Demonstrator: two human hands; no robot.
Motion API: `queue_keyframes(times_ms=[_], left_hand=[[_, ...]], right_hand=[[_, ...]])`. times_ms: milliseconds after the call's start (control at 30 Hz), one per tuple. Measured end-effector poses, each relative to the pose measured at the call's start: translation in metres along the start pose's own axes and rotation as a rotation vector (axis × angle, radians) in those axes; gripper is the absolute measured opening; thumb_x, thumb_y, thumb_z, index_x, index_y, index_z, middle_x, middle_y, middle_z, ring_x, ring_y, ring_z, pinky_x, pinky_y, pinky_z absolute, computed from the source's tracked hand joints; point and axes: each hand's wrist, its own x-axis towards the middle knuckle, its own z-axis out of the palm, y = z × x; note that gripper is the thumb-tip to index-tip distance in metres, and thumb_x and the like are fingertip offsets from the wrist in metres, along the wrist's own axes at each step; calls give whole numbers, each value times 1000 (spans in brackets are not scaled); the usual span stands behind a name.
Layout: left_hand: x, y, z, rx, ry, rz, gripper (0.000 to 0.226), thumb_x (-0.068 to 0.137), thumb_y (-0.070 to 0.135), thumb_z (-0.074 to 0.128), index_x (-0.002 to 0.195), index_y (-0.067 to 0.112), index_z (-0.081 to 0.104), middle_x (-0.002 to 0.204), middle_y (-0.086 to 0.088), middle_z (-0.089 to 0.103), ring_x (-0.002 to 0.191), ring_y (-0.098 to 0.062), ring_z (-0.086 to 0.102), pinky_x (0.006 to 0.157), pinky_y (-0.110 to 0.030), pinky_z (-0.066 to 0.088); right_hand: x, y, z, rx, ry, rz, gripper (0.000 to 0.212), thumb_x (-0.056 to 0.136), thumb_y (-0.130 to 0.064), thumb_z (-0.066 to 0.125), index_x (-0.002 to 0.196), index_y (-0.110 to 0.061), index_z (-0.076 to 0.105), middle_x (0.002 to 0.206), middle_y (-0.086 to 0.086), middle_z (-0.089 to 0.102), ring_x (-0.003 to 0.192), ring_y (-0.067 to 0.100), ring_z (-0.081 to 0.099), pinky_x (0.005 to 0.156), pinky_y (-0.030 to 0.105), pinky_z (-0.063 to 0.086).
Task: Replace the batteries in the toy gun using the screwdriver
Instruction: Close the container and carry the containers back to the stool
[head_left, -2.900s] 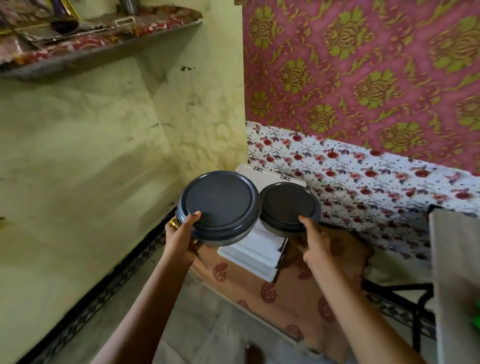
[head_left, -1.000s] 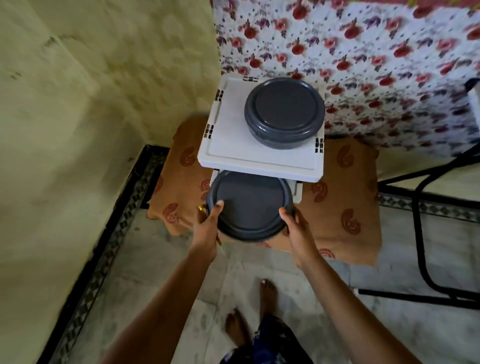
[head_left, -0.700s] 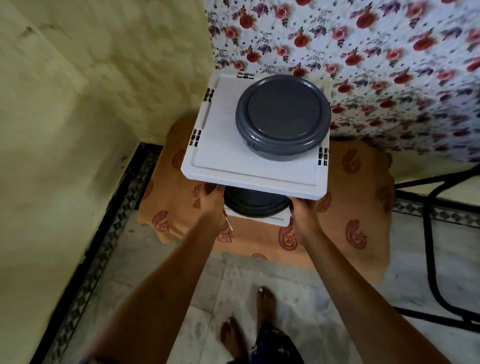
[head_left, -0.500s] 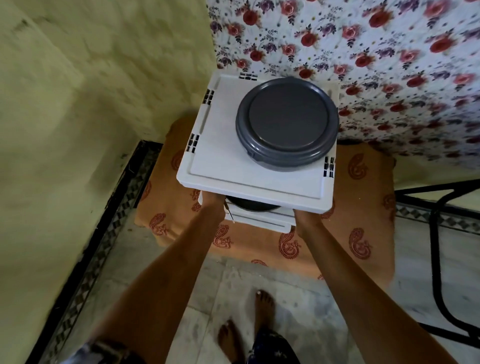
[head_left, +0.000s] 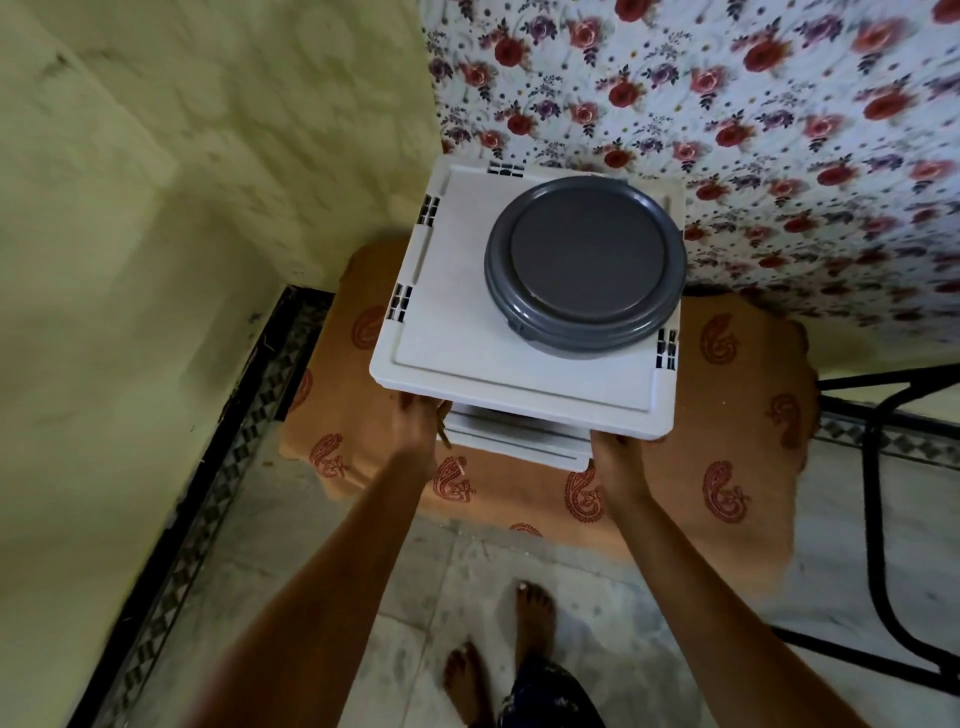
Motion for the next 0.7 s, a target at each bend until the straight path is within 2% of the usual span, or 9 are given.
queue_keyframes(times_ms=[67, 133, 267, 333, 400, 500, 567, 633, 700], left_hand=[[-21, 4, -10, 16, -50, -6, 26, 102, 13, 36, 126, 14, 46, 124, -8, 58, 111, -25, 58, 101, -39, 46], [-39, 3, -23, 45, -46, -10, 29, 102, 25, 38, 125, 11, 48, 126, -8, 59, 114, -25, 58, 101, -39, 45], [-81, 20, -46, 173, 2, 33, 41, 100, 39, 35, 130, 13, 46, 125, 3, 48, 114, -16, 46, 99, -32, 34], [-103, 33, -59, 275, 49, 100, 37, 98, 44, 37, 123, 17, 45, 121, -2, 41, 115, -20, 42, 97, -34, 33], [-123, 49, -77, 351, 45, 222, 43, 96, 47, 40, 124, 14, 46, 122, -7, 40, 119, -26, 42, 104, -41, 35], [-128, 73, -88, 450, 28, 379, 61, 91, 53, 45, 127, 5, 49, 126, -15, 49, 122, -32, 48, 103, -47, 41], [-136, 101, -89, 467, 38, 544, 42, 91, 40, 55, 121, 12, 59, 124, -15, 55, 108, -18, 58, 95, -25, 47], [-137, 122, -82, 478, 71, 734, 19, 87, 11, 60, 105, 14, 67, 106, -9, 62, 82, -1, 58, 73, -3, 41], [-135, 137, -70, 473, 95, 813, 18, 82, 3, 61, 94, 14, 69, 93, -6, 66, 73, -5, 59, 66, -8, 45]], right_hand=[[-20, 2, -2, 9, 7, -36, 35, 93, -4, 51, 128, -3, 48, 128, 9, 55, 124, 21, 48, 86, 10, 43], [-44, 5, -2, -6, 3, -11, 38, 92, -4, 52, 129, 5, 45, 135, 22, 49, 128, 31, 44, 91, 17, 44], [-92, -9, 5, -127, -101, -101, 37, 94, -13, 50, 130, -4, 51, 132, 8, 55, 122, 13, 50, 95, 10, 39], [-115, -23, 10, -137, -121, -187, 33, 95, -14, 49, 125, -1, 55, 125, 10, 60, 116, 12, 55, 96, 11, 42], [-136, -46, 15, -138, -136, -285, 31, 95, -16, 50, 120, -2, 60, 120, 7, 64, 110, 1, 58, 92, 10, 43], [-137, -76, 20, -188, -119, -416, 28, 95, -16, 51, 117, -4, 62, 117, 4, 64, 101, -8, 58, 87, 5, 42], [-132, -103, 22, -290, -77, -560, 32, 95, -21, 51, 121, -6, 60, 120, 3, 63, 110, 6, 58, 94, 15, 45], [-117, -125, 25, -518, -24, -688, 47, 90, -34, 47, 129, -9, 54, 131, 7, 57, 123, 18, 51, 102, 30, 42], [-97, -144, 27, -786, -54, -715, 59, 90, -40, 46, 141, -11, 39, 147, 10, 39, 138, 24, 32, 111, 37, 31]])
